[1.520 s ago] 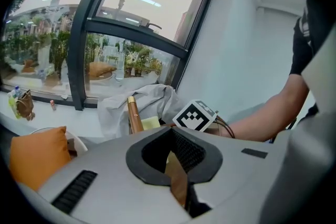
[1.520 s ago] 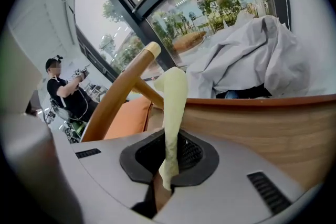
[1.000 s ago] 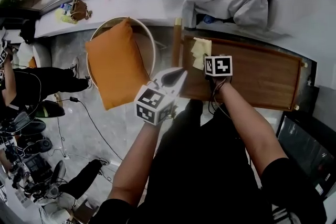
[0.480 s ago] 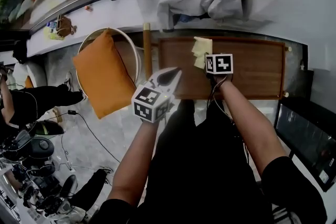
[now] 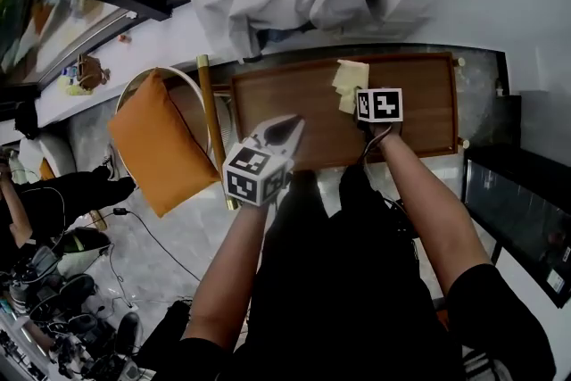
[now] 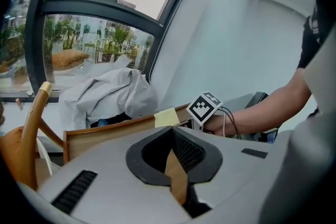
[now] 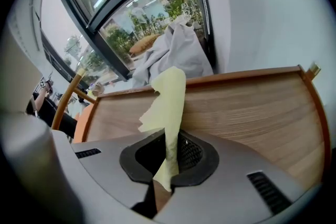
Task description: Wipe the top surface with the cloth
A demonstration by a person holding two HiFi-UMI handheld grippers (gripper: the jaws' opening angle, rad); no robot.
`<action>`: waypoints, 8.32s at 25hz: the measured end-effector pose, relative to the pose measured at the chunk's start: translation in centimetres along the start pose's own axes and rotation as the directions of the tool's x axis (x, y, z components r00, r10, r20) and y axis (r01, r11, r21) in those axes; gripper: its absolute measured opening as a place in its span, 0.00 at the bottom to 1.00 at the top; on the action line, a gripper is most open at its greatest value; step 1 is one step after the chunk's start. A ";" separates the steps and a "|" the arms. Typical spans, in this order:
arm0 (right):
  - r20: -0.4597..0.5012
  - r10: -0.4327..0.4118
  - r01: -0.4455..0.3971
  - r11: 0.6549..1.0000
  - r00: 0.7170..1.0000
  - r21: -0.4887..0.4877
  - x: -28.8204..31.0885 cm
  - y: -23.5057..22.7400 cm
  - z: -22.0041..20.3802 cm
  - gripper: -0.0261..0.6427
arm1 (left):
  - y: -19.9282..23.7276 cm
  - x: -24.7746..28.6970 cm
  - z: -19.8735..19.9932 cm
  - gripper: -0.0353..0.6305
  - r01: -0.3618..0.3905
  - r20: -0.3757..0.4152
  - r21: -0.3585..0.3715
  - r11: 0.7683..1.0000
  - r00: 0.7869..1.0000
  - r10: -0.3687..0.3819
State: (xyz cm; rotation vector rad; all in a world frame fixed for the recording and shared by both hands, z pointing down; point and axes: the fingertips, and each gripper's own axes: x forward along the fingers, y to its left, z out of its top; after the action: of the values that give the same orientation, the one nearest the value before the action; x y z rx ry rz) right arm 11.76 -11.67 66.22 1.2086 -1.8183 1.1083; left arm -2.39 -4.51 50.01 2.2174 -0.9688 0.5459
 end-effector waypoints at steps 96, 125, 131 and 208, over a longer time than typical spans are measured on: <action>-0.093 0.142 -0.153 0.979 0.986 -0.131 4.5 19.0 -4.9 0.09 | 5.7 -10.4 -4.2 0.07 -0.038 0.052 -0.145 0.989 0.998 0.046; -0.013 -0.087 0.088 0.996 0.996 0.027 -5.2 -10.6 -4.5 0.09 | -8.4 4.0 -1.4 0.07 0.108 -0.027 -0.042 0.993 0.994 -0.109; 0.014 -0.139 0.138 0.988 0.990 0.074 -7.2 -16.1 -4.0 0.09 | -10.7 6.7 -1.3 0.07 0.136 -0.038 -0.029 0.990 0.990 -0.137; -0.189 0.074 -0.112 0.973 0.979 -0.200 3.1 16.6 -9.4 0.09 | 2.2 -10.6 -3.7 0.07 0.074 0.097 -0.115 0.991 0.993 -0.063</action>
State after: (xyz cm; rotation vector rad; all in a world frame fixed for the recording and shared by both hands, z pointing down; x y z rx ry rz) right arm -4.11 -0.82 68.10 0.8795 -1.8149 1.0124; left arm -11.28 2.14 47.20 2.1763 -0.9434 0.3470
